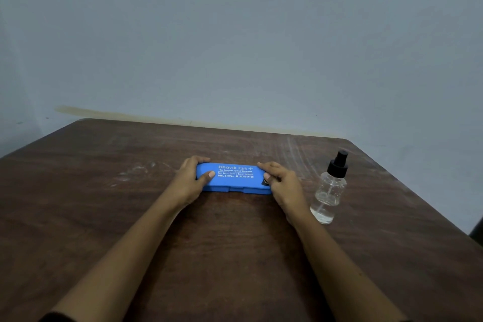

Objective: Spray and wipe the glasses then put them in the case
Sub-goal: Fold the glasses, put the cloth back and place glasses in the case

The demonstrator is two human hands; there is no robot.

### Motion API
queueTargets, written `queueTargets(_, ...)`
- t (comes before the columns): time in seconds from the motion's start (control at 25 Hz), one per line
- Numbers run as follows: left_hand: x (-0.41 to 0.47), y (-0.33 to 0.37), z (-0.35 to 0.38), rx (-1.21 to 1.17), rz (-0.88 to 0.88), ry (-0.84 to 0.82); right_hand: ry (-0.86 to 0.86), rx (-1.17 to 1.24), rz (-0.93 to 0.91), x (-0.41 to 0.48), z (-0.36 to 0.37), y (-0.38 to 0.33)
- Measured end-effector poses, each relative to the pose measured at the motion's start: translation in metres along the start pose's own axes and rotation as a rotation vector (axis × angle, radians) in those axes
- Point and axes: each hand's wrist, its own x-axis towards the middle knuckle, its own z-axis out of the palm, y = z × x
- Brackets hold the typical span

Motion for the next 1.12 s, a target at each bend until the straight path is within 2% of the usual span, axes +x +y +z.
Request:
queueTargets(0.2, 0.002, 0.004, -0.003, 0.053, -0.019, -0.057, -0.019, 0.009, 0.024, 0.003, 0.000, 0.000)
queueTargets(0.48, -0.001, 0.008, 0.001, 0.082, -0.039, -0.035, -0.025, -0.091, 0.018, 0.002, 0.002, 0.003)
queueTargets(0.6, -0.008, 0.007, 0.005, 0.066, -0.042, 0.019, 0.041, -0.171, 0.011, -0.005, 0.005, 0.001)
queueTargets(0.88, -0.025, 0.010, 0.008, 0.017, -0.070, 0.186, 0.237, -0.014, 0.160, -0.019, 0.003, -0.001)
queueTargets(1.12, -0.043, 0.013, 0.007, -0.017, -0.061, 0.255, 0.300, 0.122, 0.110, -0.040, 0.000, -0.005)
